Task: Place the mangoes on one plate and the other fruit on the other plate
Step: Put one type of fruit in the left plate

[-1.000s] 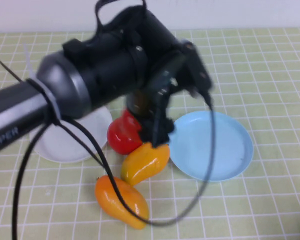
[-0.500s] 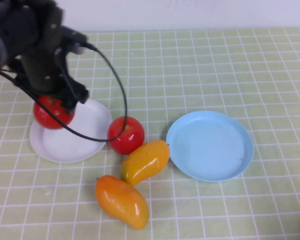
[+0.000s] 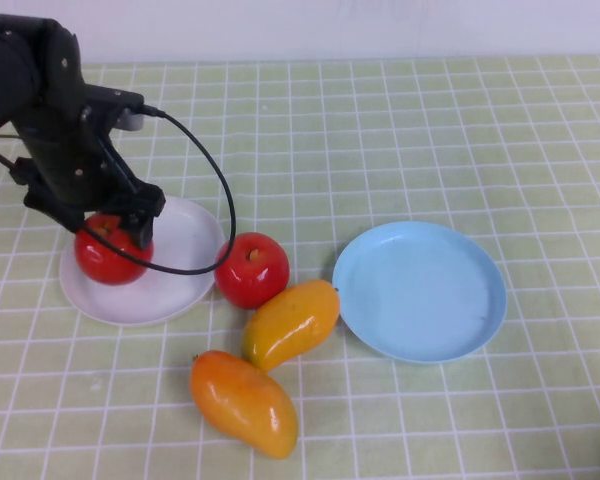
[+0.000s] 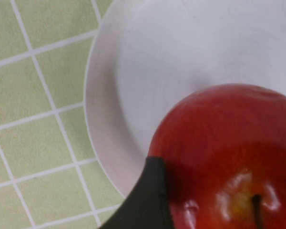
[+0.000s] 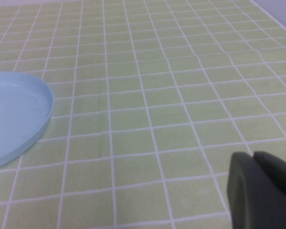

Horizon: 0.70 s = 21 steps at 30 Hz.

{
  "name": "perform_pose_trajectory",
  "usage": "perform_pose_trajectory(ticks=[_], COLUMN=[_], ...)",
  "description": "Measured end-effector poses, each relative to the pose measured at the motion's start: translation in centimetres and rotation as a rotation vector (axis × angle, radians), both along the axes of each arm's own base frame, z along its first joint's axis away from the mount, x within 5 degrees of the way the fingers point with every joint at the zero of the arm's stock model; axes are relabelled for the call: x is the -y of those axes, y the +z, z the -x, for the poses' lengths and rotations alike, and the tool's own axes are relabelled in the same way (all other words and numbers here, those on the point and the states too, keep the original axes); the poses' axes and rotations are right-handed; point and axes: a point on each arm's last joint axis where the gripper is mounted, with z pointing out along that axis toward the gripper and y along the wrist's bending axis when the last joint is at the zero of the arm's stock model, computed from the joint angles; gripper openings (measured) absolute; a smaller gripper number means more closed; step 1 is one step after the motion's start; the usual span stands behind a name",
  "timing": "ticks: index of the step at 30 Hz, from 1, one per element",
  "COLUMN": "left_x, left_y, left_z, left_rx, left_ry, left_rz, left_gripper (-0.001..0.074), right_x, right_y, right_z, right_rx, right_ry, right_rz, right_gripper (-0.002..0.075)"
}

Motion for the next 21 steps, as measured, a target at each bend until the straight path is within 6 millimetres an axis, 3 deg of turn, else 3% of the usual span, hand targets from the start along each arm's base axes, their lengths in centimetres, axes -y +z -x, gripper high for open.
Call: perform_pose_trajectory(ticks=[7, 14, 17, 21], left_x=[-0.3, 0.3, 2.2, 6.3], left_y=[0.2, 3.3, 4.0, 4.0], left_z=[0.0, 1.5, 2.3, 3.8], left_rx=[0.010, 0.049, 0.037, 0.051], left_ry=[0.024, 0.025, -0.099, -0.446], left_rz=[-0.024, 0.090, 0.165, 0.142], left_gripper=[0.0668, 0.0668, 0.0668, 0.0669], right_x=[0.0, 0.0, 0.0, 0.0], right_y=[0.0, 0.0, 0.0, 0.0], right_z=[0.0, 0.0, 0.0, 0.0], right_rx=[0.000, 0.000, 0.000, 0.000], right_ry=[0.000, 0.000, 0.000, 0.000], right_rz=[0.000, 0.000, 0.000, 0.000], right_gripper=[-0.0017, -0.0017, -0.0017, -0.0017])
